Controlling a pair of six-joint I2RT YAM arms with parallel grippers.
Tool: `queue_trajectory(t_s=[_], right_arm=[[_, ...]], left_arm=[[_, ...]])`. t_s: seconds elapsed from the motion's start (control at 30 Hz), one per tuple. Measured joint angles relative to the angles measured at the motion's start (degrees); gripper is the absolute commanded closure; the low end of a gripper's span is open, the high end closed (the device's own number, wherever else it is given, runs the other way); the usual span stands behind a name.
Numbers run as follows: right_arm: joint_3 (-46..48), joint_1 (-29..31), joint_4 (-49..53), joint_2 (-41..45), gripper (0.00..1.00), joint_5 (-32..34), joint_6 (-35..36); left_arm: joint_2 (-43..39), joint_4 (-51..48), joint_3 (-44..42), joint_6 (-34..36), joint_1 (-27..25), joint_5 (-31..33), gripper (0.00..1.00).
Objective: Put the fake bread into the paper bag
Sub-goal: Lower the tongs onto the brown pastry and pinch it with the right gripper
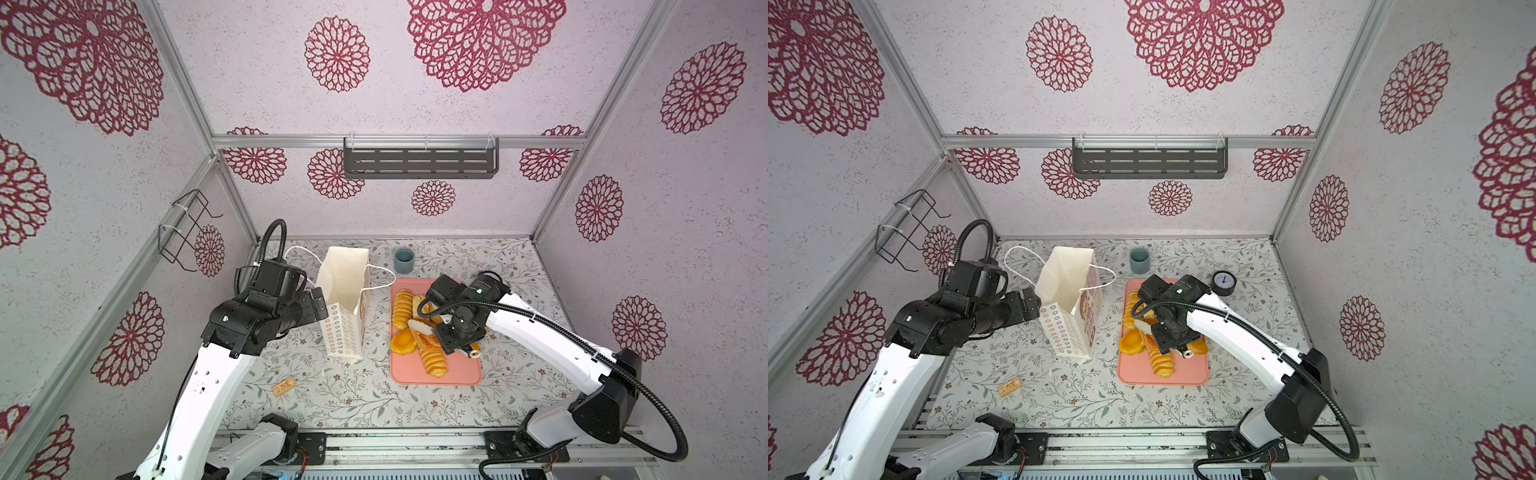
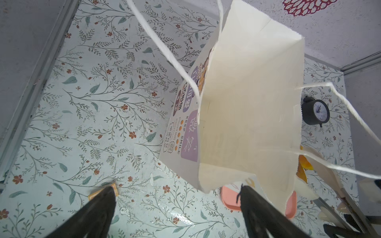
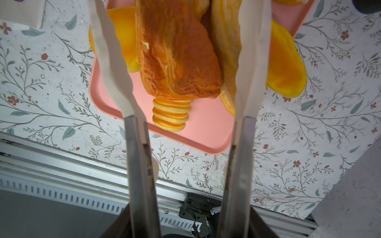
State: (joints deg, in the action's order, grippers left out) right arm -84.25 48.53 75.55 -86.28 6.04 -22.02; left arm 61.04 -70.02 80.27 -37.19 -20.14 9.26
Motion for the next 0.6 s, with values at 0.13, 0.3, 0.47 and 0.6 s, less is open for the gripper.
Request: queue_trajectory(t_s=[0.13,0.3,0.47,0.6], right_arm=[[0.00,1.55,-0.02,-0.70,0.38,0.20,0.00],[0.31,2.29,-0.20,-1.27,0.36,0.87,0.02],[1.55,2.32,-0.90,-1.90,0.34,1.84,0.15],[2.78,2.32,-1.38,-2.56,0.33,2.32,0.66]], left_arm=[[-0.07,1.03,-0.98,-0.35,0.00,0.02,0.03],[-0.31,2.80,-2.45,-0.61,0.00,-0.26,0.03],[-0.24,5.07,-3.17,-0.98,0.00,-1.49,0.02],[0.00,6.45,-3.21,-1.03,0.02,-2.27,0.02]])
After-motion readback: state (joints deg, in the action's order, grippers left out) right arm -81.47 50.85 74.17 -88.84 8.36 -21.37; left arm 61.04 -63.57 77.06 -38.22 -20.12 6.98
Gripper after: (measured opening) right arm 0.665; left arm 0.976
